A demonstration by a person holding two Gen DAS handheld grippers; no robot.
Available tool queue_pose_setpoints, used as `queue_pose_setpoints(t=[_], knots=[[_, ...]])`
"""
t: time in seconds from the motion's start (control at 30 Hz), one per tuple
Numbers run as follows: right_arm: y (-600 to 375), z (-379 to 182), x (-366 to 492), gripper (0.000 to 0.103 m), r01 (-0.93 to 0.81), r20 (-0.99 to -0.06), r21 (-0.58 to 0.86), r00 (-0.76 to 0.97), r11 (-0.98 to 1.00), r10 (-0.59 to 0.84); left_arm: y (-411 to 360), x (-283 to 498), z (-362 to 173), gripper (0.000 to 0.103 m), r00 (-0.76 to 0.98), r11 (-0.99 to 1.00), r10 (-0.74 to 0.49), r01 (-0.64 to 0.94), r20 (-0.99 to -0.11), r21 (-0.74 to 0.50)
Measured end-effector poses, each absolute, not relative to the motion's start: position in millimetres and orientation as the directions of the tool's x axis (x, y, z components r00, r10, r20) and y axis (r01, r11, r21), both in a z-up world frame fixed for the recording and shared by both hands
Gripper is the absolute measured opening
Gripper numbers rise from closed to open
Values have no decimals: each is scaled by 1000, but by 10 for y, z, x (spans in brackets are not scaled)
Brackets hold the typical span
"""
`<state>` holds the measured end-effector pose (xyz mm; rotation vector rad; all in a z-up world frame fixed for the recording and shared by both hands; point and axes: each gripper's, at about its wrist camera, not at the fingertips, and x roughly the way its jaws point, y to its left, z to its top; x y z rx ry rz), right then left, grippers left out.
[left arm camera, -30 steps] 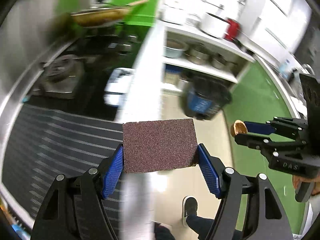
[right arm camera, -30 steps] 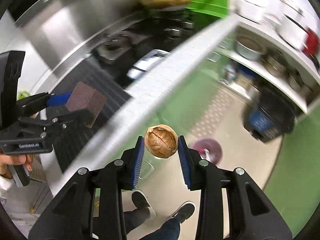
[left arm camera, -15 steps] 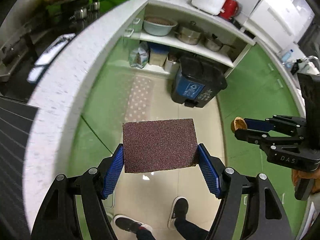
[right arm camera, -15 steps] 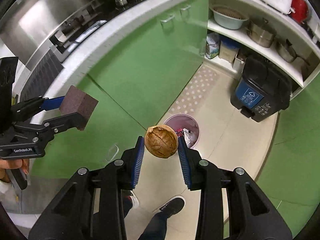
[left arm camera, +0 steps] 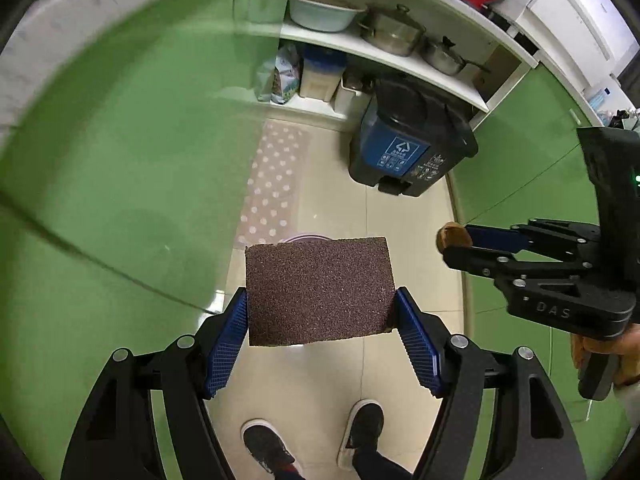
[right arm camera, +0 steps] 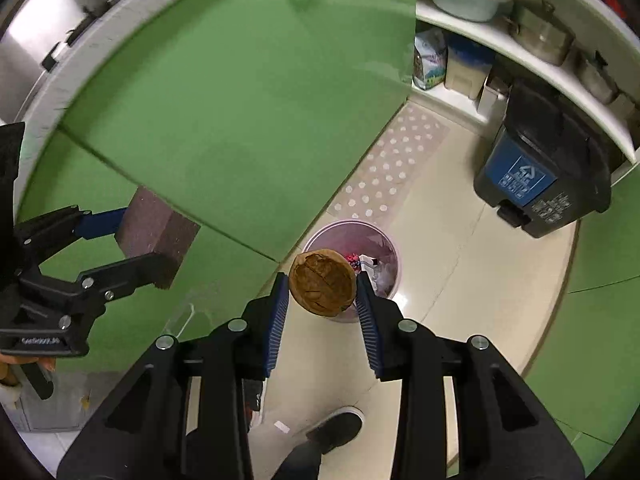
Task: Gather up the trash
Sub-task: 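Carry the wooden bowl and sponge over the pink wastebasket with both grippers, then open the left gripper to drop the sponge while the right gripper releases the bowl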
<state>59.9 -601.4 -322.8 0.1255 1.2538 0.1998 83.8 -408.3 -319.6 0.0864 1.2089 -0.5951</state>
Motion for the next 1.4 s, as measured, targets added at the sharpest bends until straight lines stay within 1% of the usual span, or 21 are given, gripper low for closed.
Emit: queue_pose_setpoints(t=[0.13, 0.27, 0.53, 0.57, 0.6, 0.63, 0.67, 0.7, 0.77, 0.9, 1.13, 1.4], knots=[[-6036, -3602, 717, 34, -61, -932, 212, 288, 975, 221, -4070, 966, -3428, 70, 213, 841, -394, 475, -894, -258], [-6069, -3863, 824, 34, -56, -930, 223, 286, 973, 230, -4038, 1026, -3528, 70, 213, 836, -402, 481, -891, -262], [-6079, -4052, 1017, 37, -66, -928, 224, 290, 972, 233, -4061, 1135, -3644, 70, 214, 836, -402, 482, -890, -262], [-6083, -4062, 1024, 49, -65, -929, 220, 289, 973, 229, -4068, 1141, -3648, 70, 214, 836, -401, 484, -891, -261], [-6089, -4067, 1030, 58, -62, -930, 216, 291, 974, 225, -4083, 1148, -3653, 70, 214, 834, -401, 487, -891, -258], [-6100, -4072, 1034, 78, -59, -928, 217, 297, 974, 225, -4094, 1156, -3657, 70, 213, 833, -401, 490, -891, -257], [-6134, -4068, 1039, 87, -46, -926, 212, 309, 976, 215, -4103, 1164, -3659, 70, 212, 833, -400, 491, -892, -257], [-6152, -4057, 1026, 88, -39, -925, 209, 316, 977, 211, -4119, 1169, -3666, 70, 211, 832, -399, 493, -892, -256], [-6205, -4049, 1023, 97, -18, -930, 194, 316, 981, 190, -4127, 1173, -3672, 70, 208, 830, -399, 496, -893, -256], [-6320, -4004, 949, 99, 30, -937, 172, 314, 985, 154, -4199, 1168, -3684, 70, 201, 823, -402, 506, -893, -257], [-6534, -3836, 755, 99, 100, -942, 135, 321, 986, 97, -4392, 1121, -3721, 70, 180, 801, -410, 540, -894, -258], [-6686, -3664, 519, 99, 145, -940, 132, 331, 981, 78, -4653, 1097, -3804, 70, 151, 777, -412, 574, -899, -259]])
